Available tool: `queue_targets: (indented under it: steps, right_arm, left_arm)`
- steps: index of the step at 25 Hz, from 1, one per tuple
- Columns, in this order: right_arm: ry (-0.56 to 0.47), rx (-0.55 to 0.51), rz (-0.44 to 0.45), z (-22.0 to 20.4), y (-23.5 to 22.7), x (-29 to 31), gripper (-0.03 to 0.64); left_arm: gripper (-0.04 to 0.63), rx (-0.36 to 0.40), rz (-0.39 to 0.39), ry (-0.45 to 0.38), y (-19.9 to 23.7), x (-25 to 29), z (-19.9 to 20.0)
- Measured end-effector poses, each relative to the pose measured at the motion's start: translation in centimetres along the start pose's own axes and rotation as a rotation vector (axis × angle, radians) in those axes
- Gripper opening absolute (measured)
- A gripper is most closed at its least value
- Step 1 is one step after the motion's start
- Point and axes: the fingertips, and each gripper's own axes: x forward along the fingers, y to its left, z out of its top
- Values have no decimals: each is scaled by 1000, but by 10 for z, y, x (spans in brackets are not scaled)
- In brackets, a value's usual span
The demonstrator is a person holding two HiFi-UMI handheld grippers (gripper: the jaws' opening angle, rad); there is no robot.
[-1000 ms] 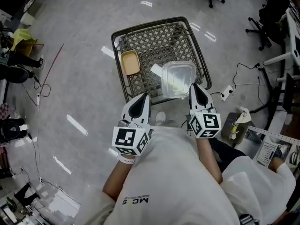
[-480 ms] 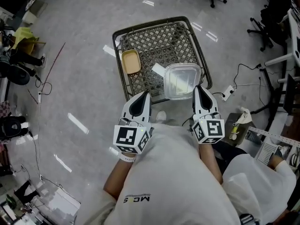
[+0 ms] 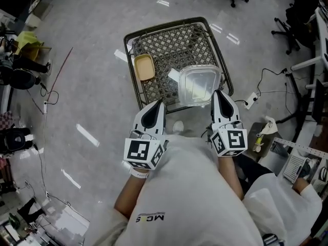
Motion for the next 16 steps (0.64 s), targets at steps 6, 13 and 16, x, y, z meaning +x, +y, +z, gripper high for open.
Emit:
queue_targets:
  steps: [6,13,16]
  right_arm:
    - [-10,-3,10,5,3,0,29]
    - [-13,0,-4,5,3,8,29]
    - [-14,3,-11,5,5,13,29]
  left_arm:
    - [26,-11,0,1,-4,-2,-2]
    - [26,-10,14,-10,5,-6,1]
    - [26,-9,22,-14,11,-7,3]
